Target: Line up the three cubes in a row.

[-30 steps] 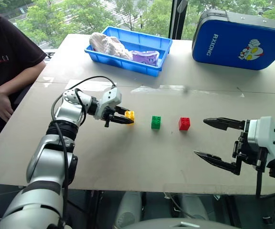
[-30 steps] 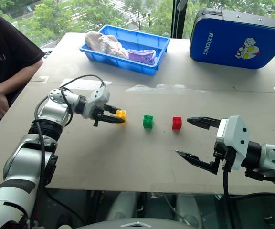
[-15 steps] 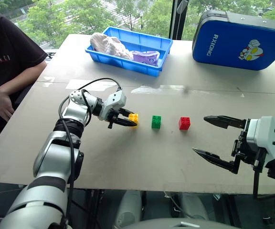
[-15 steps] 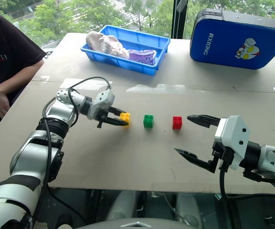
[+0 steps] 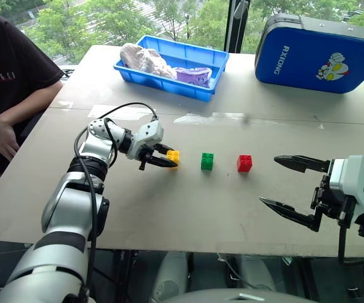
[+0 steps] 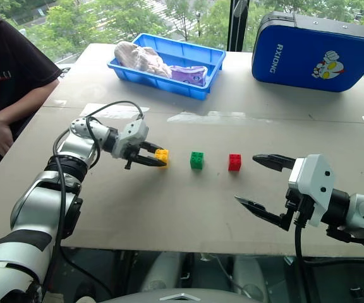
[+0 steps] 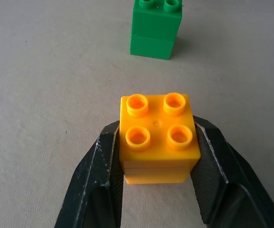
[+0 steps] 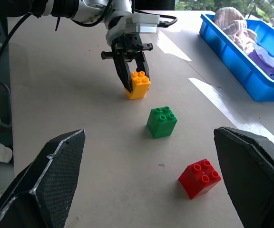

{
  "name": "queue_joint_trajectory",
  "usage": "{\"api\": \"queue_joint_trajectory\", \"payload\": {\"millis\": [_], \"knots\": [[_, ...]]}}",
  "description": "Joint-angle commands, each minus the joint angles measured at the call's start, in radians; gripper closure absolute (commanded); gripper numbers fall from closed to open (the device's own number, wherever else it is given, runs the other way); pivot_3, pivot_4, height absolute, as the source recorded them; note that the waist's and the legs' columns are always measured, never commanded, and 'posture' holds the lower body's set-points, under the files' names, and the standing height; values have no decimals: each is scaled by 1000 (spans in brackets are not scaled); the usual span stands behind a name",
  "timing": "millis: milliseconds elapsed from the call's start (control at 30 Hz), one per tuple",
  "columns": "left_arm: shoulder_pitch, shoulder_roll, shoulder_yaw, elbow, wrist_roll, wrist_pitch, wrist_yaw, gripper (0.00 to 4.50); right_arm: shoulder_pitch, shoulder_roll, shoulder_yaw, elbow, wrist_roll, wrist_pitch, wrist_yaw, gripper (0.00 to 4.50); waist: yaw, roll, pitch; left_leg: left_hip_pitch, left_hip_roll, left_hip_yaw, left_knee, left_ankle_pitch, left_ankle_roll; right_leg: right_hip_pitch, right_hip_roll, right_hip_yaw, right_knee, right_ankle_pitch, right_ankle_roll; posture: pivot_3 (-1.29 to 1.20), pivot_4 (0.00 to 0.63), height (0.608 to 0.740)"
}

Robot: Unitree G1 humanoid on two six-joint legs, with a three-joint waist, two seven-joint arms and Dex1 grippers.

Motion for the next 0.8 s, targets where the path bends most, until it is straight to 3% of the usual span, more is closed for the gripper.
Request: {"api": "queue_joint_trajectory", "payload": {"millis": [33, 67, 100, 267, 433, 633, 800], "knots": [[-25, -4, 19, 14, 14, -25, -3, 3194, 8, -15, -46, -20, 13, -4, 8, 27, 0, 0, 0, 0, 0, 0, 0, 0, 0, 0, 0, 0, 0, 0, 0, 0, 150, 740], [-25, -5, 19, 16, 15, -29, -3, 3194, 11, -17, -49, -19, 14, -4, 9, 27, 1, 0, 0, 0, 0, 0, 0, 0, 0, 0, 0, 0, 0, 0, 0, 0, 150, 740], [-25, -5, 18, 16, 15, -30, -3, 2178, 13, -19, -51, -18, 14, -4, 11, 27, 1, 0, 0, 0, 0, 0, 0, 0, 0, 0, 0, 0, 0, 0, 0, 0, 150, 740], [-6, 4, 46, -8, 2, -35, -4, 190, 28, -20, -64, -16, 14, -8, 22, 27, 0, 0, 0, 0, 0, 0, 1, 0, 0, 0, 0, 0, 0, 0, 0, 0, 150, 740], [54, 54, 126, -117, -48, 42, 13, 190, 49, -19, -76, -14, 16, -10, 36, 27, -8, 0, 0, 0, 0, 0, 0, 0, 0, 0, 0, 0, 0, 0, 0, 0, 150, 740], [440, 173, 317, -737, -236, 423, 169, 190, 177, -9, -150, 14, -25, -9, 79, 27, -28, 1, 0, 2, 2, 0, 0, 0, 0, 0, -2, 2, 1, 2, 3, 0, 150, 740], [834, 176, 522, -1234, -368, 750, 434, 190, 298, 7, -229, 85, -111, -36, 126, 27, -23, 1, 0, 4, 2, -1, -1, 0, -1, 3, -8, 3, 0, -1, 1, 0, 150, 740]]}}
